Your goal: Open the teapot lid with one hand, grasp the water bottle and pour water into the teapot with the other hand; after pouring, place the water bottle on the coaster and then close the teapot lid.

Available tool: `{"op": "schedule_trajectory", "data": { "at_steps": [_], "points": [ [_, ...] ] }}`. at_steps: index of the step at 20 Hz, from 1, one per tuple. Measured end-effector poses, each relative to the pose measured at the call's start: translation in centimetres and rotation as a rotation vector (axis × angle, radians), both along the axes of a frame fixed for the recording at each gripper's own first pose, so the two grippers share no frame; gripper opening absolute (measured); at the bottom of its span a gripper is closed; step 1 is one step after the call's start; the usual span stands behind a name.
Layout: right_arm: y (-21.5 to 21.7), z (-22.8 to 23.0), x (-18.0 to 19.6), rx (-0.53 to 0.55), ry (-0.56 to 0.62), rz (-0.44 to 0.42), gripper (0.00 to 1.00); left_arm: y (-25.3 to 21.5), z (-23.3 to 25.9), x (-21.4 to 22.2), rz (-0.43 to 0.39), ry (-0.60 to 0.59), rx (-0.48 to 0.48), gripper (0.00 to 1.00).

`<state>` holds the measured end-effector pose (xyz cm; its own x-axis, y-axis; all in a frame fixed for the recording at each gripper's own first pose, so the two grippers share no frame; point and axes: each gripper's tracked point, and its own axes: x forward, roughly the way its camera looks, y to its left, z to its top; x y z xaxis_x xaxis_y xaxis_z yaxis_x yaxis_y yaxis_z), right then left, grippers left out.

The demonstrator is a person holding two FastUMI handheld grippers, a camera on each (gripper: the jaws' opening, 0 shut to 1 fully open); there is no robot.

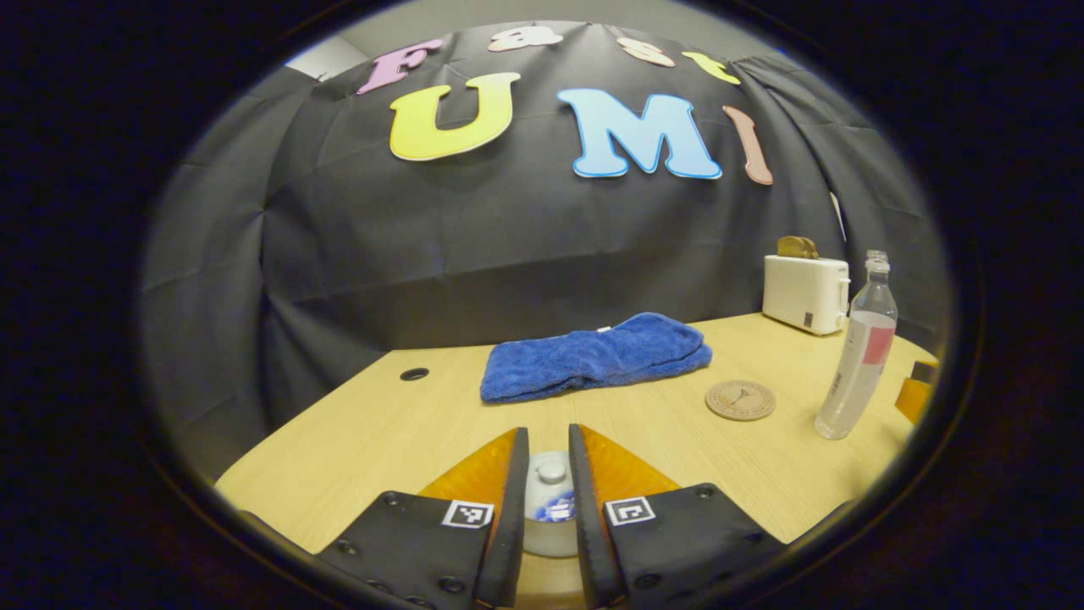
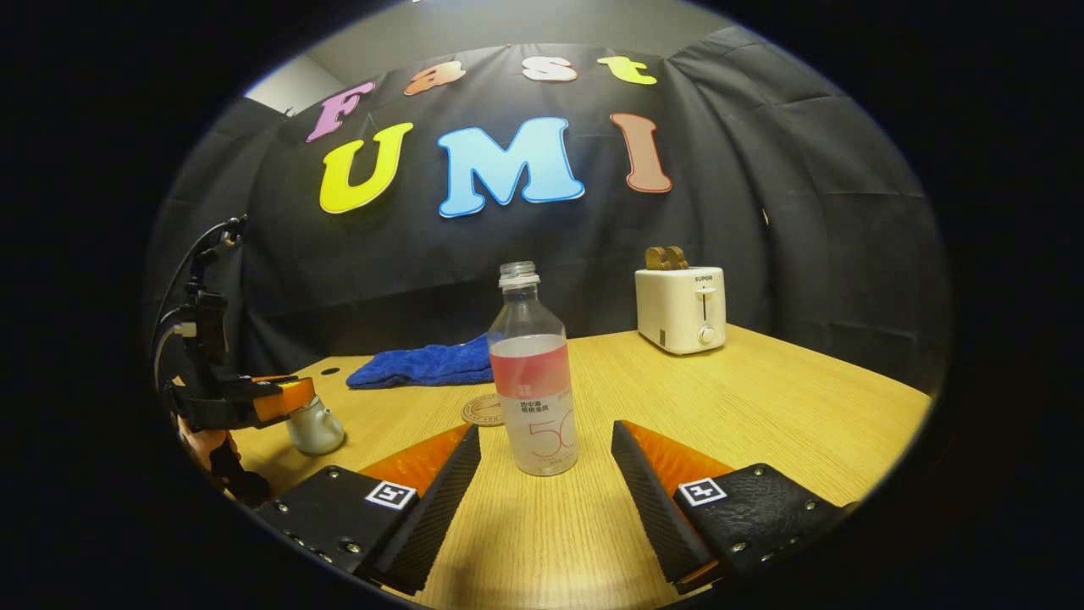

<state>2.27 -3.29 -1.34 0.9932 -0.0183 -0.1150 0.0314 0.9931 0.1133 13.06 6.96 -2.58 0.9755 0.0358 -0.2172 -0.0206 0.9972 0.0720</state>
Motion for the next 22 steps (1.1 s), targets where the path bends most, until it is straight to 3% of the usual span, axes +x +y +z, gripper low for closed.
{"op": "schedule_trajectory", "data": {
  "at_steps": [1, 2, 10, 16, 22],
  "points": [
    [-0.1, 0.0, 0.1, -0.005, 0.002, -0.002, 0.96, -0.2, -1.6, 1.4, -0.004, -0.016, -0.009, 0.40],
    [-0.1, 0.0, 0.1, -0.009, 0.003, -0.001, 0.96, 0.3, 0.5, -0.2, 0.007, -0.015, -0.017, 0.16],
    [0.3, 1.0, 0.8, -0.078, -0.004, 0.027, 0.96, 0.0, 0.6, 0.6, -0.018, -0.012, -0.023, 0.17],
    [0.8, 1.3, 2.2, -0.126, 0.025, 0.057, 0.96, 0.3, 3.4, 0.8, -0.029, -0.056, -0.011, 0.16],
    [0.2, 0.4, 3.4, -0.117, 0.082, 0.057, 0.96, 1.5, 4.4, 0.3, -0.023, -0.068, -0.012, 0.16]
  ]
}}
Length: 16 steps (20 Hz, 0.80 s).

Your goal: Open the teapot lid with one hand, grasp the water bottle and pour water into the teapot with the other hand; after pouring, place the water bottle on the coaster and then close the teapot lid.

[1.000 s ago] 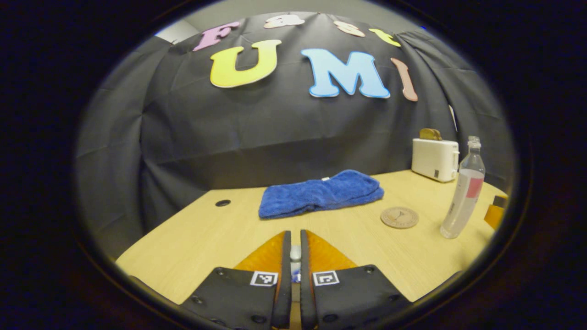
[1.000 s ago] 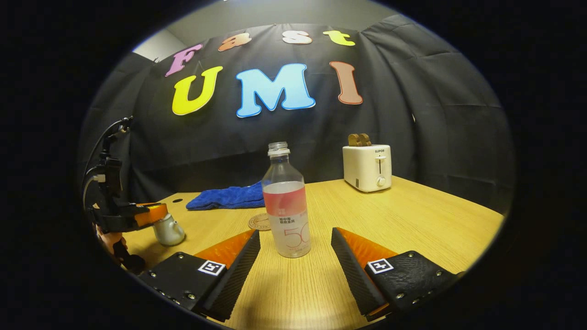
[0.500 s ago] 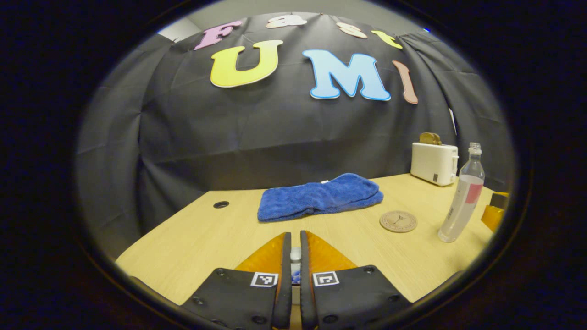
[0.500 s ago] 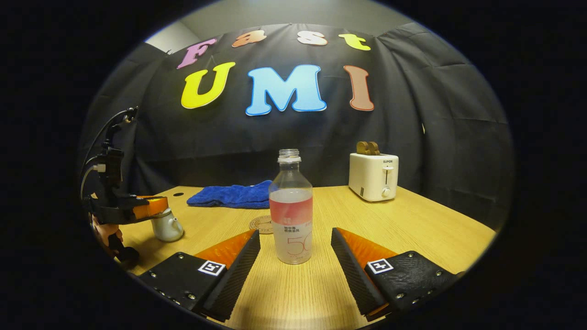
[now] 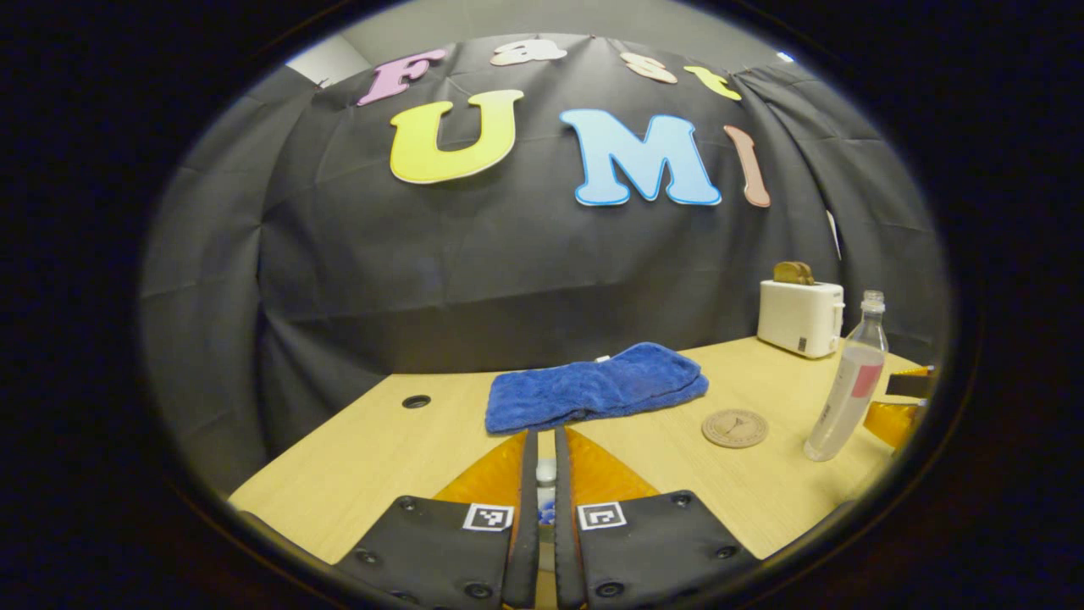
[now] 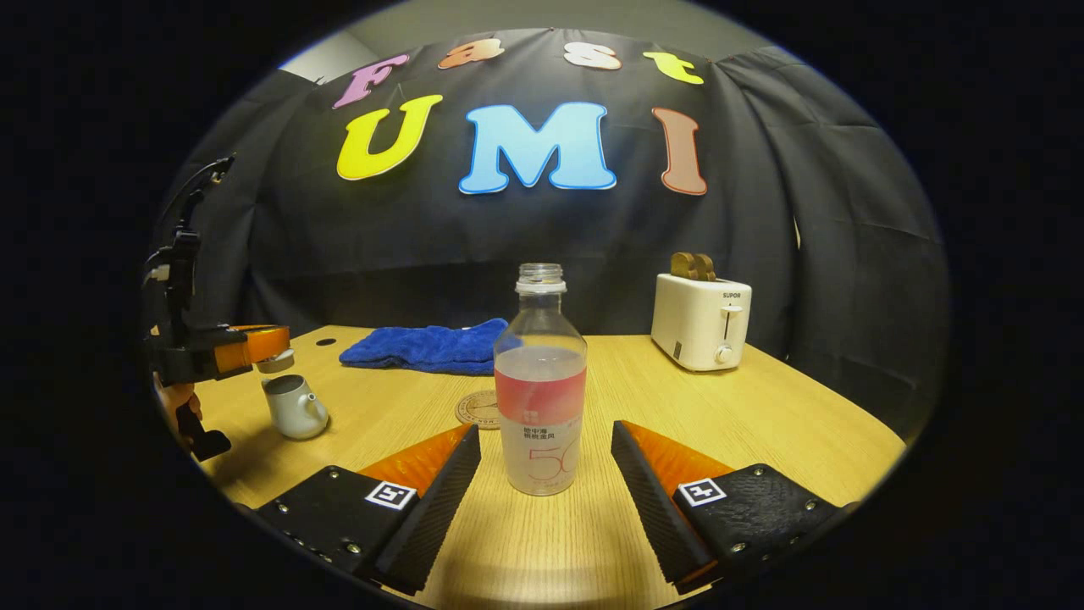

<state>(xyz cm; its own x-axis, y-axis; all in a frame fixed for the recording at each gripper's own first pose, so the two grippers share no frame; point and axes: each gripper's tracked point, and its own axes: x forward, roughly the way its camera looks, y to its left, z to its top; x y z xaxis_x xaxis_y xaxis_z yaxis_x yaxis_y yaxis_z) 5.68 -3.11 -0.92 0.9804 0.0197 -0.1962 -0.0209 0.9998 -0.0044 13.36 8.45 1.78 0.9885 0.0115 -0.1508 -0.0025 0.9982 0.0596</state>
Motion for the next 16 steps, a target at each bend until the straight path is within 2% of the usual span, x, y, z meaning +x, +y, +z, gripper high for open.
{"op": "schedule_trajectory", "data": {
  "at_steps": [13, 16],
  "points": [
    [0.4, -1.6, 4.0, -0.063, 0.107, 0.057, 0.96, 6.8, 0.4, -2.7, 0.104, 0.004, -0.011, 0.13],
    [0.3, -2.5, 4.2, -0.047, 0.142, 0.058, 0.91, 7.6, 0.0, -3.2, 0.117, 0.009, -0.028, 0.14]
  ]
}}
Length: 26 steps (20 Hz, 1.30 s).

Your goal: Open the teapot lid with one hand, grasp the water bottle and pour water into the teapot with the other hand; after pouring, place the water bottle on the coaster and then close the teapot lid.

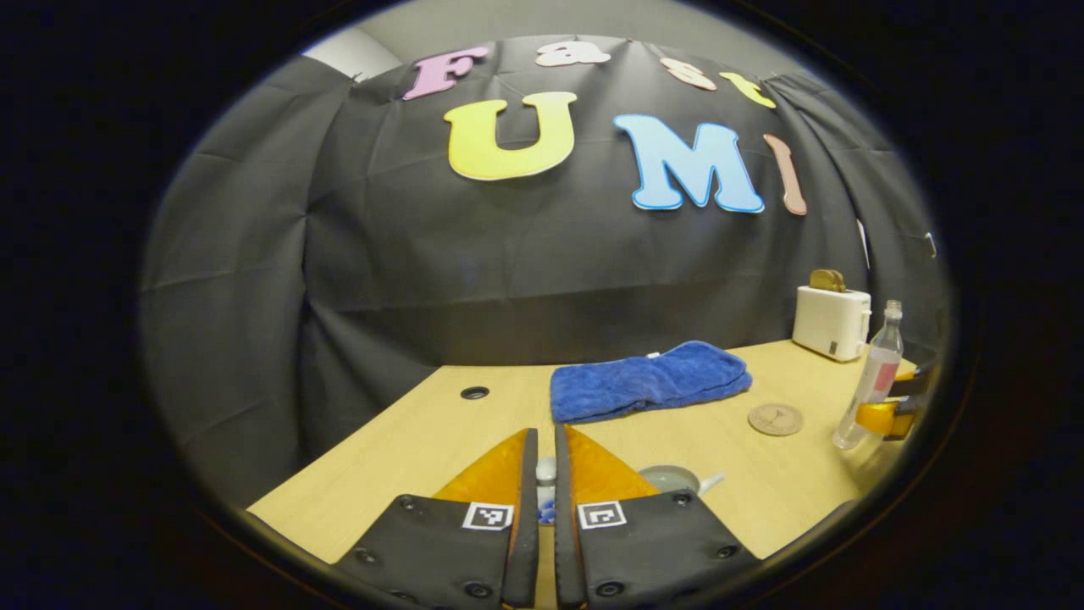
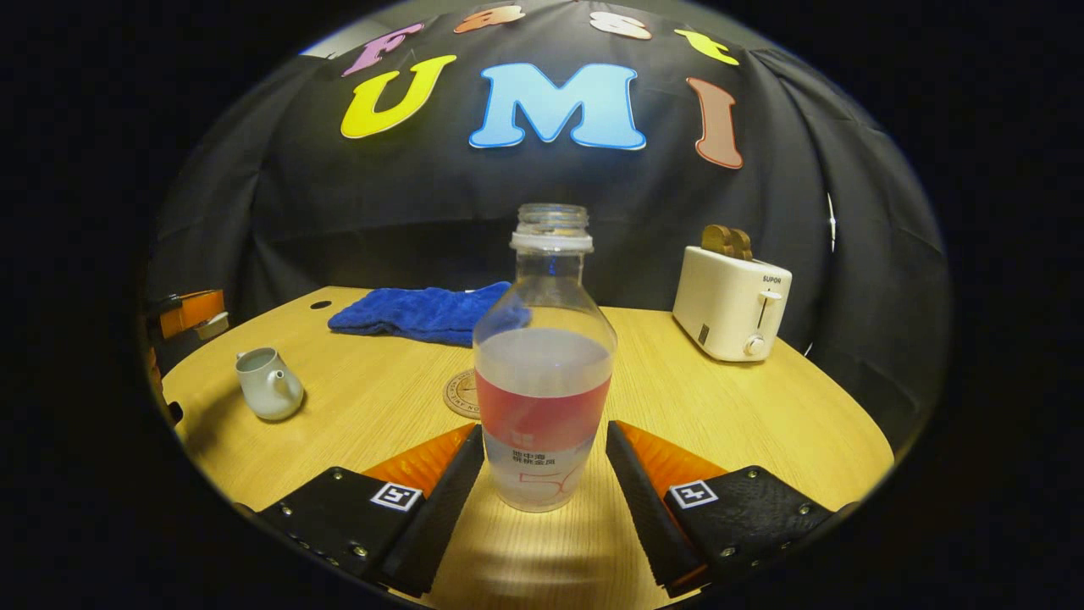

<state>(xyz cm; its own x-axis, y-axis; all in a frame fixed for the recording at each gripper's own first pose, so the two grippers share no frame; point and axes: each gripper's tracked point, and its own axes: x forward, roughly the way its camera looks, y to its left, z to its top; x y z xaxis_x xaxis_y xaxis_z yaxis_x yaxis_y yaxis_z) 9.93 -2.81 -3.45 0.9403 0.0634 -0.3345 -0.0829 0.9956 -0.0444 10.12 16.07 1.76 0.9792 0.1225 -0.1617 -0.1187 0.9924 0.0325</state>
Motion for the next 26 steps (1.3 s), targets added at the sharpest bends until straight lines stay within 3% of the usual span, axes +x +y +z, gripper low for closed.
{"op": "schedule_trajectory", "data": {
  "at_steps": [6, 10, 17, 26],
  "points": [
    [0.1, -0.7, 0.4, 0.002, 0.016, 0.000, 0.78, 1.1, -1.0, -0.4, 0.016, 0.013, -0.019, 0.17],
    [0.3, -0.4, 0.4, -0.040, 0.005, 0.007, 0.77, 1.7, -1.2, -0.6, 0.022, 0.015, -0.024, 0.14],
    [1.4, 4.9, 2.2, -0.352, -0.112, 0.061, 0.76, 2.5, -1.4, -1.4, 0.028, 0.012, -0.042, 0.17],
    [7.9, 7.7, 4.9, -0.706, -0.167, 0.233, 0.76, 5.0, -2.0, -3.0, 0.055, 0.026, -0.044, 0.14]
  ]
}}
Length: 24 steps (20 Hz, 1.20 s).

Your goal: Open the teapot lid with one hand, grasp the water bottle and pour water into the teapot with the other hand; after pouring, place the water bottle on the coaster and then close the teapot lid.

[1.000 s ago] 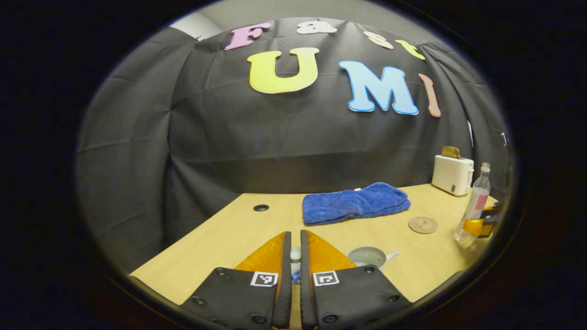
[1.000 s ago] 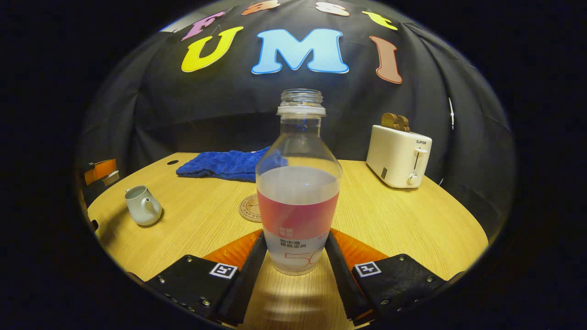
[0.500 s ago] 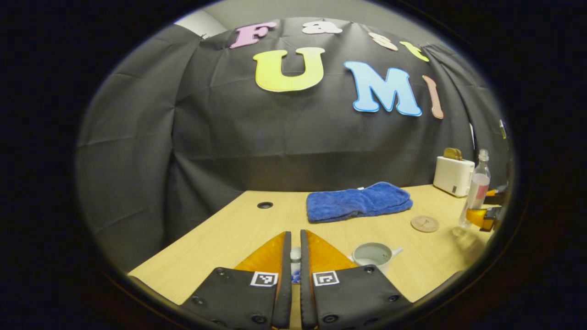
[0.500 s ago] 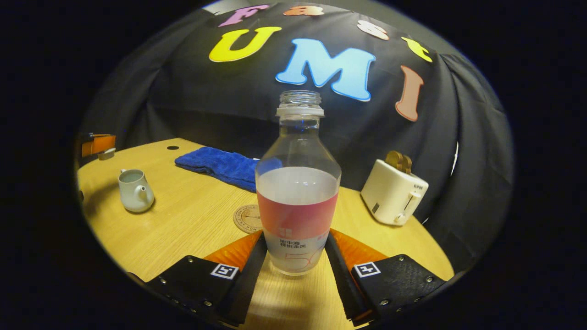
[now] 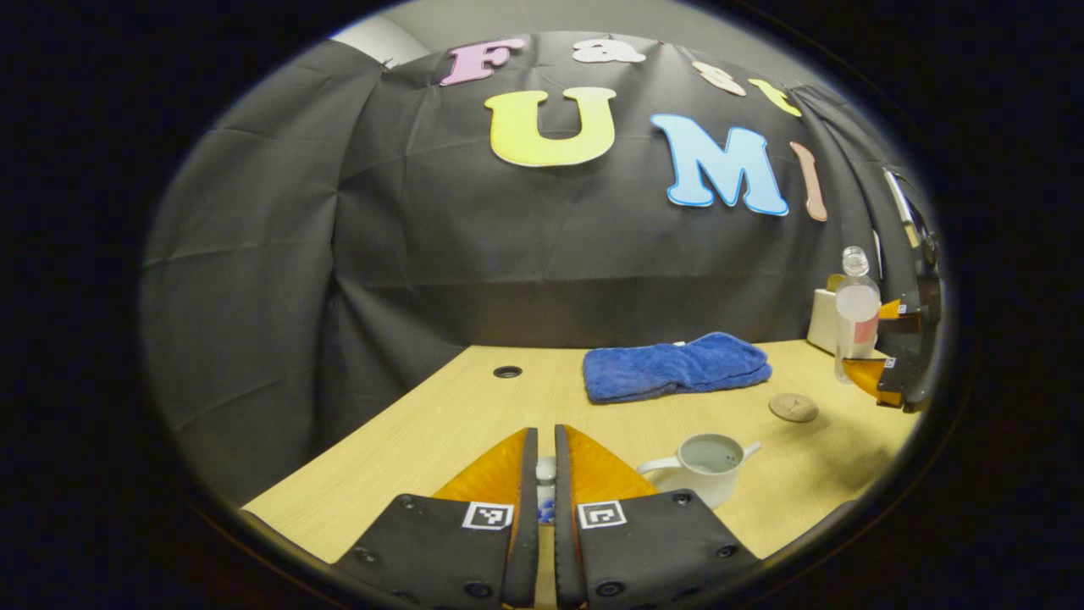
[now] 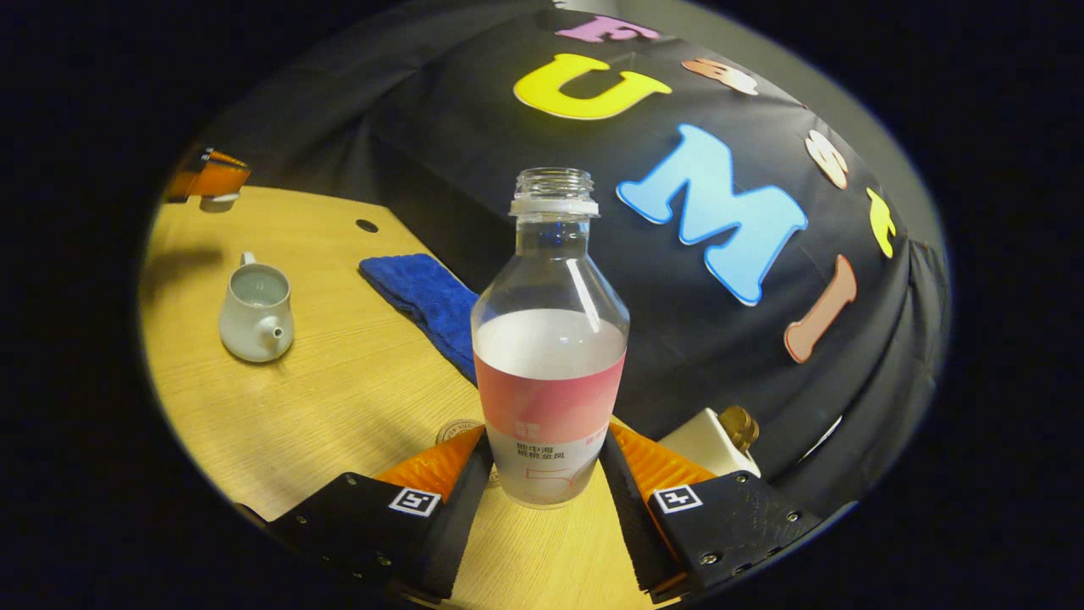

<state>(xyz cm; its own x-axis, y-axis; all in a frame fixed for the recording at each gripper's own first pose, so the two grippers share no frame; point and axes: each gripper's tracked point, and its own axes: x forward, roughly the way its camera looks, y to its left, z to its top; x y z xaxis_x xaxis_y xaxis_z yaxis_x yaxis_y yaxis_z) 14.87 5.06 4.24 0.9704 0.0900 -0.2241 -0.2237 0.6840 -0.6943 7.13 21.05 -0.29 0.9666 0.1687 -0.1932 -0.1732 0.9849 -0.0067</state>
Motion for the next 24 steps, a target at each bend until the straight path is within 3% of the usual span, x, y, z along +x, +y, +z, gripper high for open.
{"op": "schedule_trajectory", "data": {
  "at_steps": [9, 15, 24],
  "points": [
    [5.4, -1.0, 1.0, -0.359, -0.024, 0.127, 0.76, 2.1, -0.7, -1.2, 0.029, 0.011, -0.019, 0.15],
    [6.8, -0.7, 1.5, -0.620, -0.122, 0.150, 0.76, 2.8, -1.6, -1.7, 0.036, 0.024, -0.030, 0.17],
    [8.4, -1.5, 2.3, -0.846, -0.164, 0.205, 0.76, 3.5, -2.5, -2.3, 0.043, 0.044, -0.035, 0.17]
  ]
}}
